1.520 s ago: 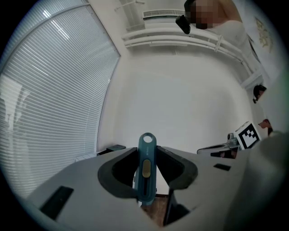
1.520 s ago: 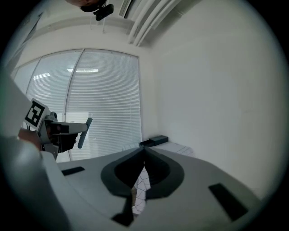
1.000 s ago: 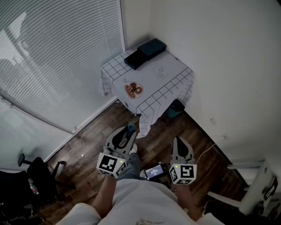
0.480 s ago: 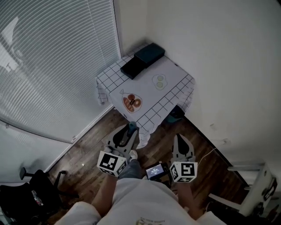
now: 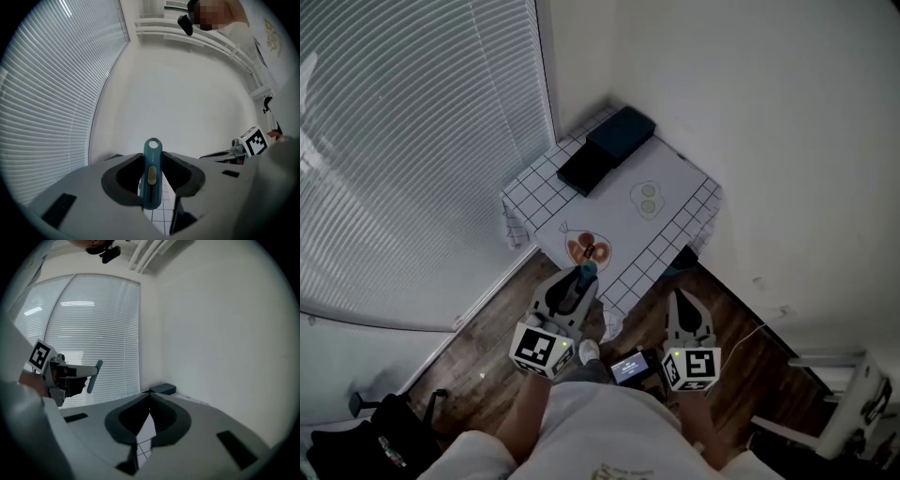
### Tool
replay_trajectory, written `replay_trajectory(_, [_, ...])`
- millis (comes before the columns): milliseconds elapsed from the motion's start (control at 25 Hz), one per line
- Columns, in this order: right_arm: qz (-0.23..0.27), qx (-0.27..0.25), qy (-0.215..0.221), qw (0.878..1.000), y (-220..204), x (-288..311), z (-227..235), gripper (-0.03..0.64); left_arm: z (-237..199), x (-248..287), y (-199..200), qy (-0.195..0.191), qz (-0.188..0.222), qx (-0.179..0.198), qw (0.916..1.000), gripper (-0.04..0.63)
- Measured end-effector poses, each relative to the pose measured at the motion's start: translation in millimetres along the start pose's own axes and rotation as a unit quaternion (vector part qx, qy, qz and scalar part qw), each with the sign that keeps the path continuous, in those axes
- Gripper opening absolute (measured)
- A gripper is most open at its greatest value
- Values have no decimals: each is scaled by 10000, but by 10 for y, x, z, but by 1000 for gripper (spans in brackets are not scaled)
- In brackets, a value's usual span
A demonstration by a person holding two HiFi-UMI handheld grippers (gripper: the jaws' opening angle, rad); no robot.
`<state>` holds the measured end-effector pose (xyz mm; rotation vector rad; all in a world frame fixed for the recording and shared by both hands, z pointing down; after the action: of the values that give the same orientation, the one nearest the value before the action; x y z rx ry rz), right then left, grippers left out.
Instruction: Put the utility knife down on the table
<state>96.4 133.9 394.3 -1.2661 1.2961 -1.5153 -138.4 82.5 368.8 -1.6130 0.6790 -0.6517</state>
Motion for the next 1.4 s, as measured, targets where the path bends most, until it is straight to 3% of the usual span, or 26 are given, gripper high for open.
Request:
replay_trajectory(600, [-51, -10, 51, 10000, 147, 564, 34, 8, -472, 360, 35, 62, 19, -154, 9999, 137])
replay_trajectory(1040, [83, 55, 385, 9992, 291, 1136, 499, 8, -555, 948, 146, 295, 93, -159, 9994, 137])
replay_trajectory(1400, [88, 45, 613, 9981, 338, 1447, 796, 8, -610, 1176, 134, 611, 135, -437, 9971, 137])
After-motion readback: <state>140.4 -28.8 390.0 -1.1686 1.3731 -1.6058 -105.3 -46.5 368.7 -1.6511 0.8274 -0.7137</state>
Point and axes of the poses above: the fingertips, and each gripper's own axes: x forward along the fingers, z to its right, y out of its top, the point moved 7 cm from there along -x, backward along the fingers, and after that the axes turned 1 degree about -x, right-handed, at the moved point
